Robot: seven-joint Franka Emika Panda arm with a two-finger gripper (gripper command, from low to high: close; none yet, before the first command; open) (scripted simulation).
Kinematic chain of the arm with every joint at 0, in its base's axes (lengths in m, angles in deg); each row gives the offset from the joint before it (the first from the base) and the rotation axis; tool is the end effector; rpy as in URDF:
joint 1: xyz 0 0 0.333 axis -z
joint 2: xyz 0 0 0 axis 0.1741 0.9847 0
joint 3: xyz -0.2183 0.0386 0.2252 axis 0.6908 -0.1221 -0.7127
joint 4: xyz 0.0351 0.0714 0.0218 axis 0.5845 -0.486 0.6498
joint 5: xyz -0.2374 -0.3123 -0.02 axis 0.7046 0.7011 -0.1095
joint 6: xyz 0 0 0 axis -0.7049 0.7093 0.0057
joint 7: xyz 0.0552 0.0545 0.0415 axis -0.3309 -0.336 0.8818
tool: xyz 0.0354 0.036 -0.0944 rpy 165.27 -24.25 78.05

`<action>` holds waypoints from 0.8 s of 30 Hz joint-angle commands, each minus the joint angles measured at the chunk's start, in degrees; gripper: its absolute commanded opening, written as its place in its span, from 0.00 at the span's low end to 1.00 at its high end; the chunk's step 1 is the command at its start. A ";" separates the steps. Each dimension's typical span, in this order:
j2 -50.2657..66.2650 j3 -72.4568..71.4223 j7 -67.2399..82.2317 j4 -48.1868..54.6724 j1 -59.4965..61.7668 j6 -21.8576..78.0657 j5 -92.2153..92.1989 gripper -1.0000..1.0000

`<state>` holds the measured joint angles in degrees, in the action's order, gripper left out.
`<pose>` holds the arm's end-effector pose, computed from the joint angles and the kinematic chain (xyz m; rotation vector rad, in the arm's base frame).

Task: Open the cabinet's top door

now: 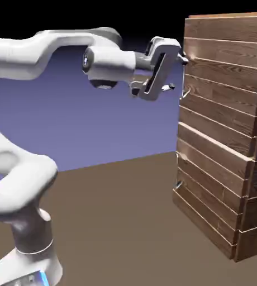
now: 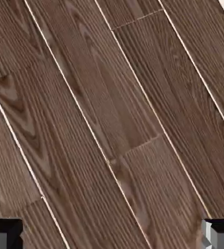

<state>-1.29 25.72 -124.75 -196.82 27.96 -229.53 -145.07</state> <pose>0.3834 0.0386 0.6266 -0.0888 1.7220 -0.1733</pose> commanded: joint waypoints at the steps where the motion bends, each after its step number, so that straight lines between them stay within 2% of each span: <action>1: -0.32 -1.01 -1.25 0.61 0.93 0.00 -2.50 0.50; 18: -5.69 -18.19 -22.52 11.03 16.69 0.03 -44.86 0.50; 24: -3.81 -24.00 -23.30 17.10 25.51 1.09 -47.16 0.50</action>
<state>-5.10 1.72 -148.04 -179.73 53.47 -228.44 -192.23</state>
